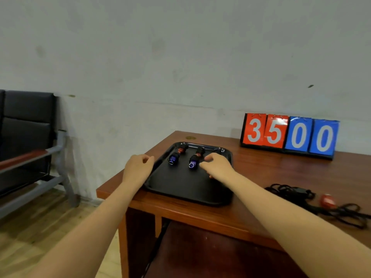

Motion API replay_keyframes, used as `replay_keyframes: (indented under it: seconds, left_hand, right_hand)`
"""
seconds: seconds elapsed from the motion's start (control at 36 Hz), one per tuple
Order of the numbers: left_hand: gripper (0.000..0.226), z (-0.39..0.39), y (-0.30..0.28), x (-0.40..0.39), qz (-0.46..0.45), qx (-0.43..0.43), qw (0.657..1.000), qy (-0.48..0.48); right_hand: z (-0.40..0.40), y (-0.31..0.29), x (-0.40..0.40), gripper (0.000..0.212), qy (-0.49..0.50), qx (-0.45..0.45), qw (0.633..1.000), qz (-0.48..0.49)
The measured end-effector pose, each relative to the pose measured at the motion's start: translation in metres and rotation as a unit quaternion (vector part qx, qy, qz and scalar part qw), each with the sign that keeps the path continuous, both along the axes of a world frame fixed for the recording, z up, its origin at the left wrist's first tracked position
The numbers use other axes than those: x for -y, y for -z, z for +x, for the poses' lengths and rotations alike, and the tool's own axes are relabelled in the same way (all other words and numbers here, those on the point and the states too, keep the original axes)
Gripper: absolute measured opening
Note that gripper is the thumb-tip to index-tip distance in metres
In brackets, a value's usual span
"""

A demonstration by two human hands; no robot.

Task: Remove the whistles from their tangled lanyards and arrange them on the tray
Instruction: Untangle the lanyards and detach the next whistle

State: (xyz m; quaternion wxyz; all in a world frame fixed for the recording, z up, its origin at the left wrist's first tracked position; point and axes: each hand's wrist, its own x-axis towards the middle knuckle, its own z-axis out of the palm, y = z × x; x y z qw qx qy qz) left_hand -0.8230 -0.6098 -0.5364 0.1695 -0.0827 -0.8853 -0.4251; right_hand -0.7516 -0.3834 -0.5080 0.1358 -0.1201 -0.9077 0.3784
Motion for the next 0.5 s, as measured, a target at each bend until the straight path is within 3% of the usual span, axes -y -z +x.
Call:
replay_keyframes:
  seconds: [0.25,0.36,0.5]
  left_hand:
    - [0.022,0.018,-0.032,-0.029,-0.056,-0.026,0.998,0.027]
    - [0.016,0.054,-0.056,-0.077,-0.038,-0.064,0.991,0.115]
    - [0.018,0.12,-0.064,-0.136,-0.094,-0.04,0.956,0.275]
  right_hand:
    - [0.09,-0.031,-0.045,0.028,-0.057,-0.098,0.99,0.09]
    - [0.131,-0.044,-0.077,0.034,-0.05,-0.153,0.958,0.239]
    - [0.168,-0.033,-0.114,0.031,-0.029,-0.133,0.97,0.201]
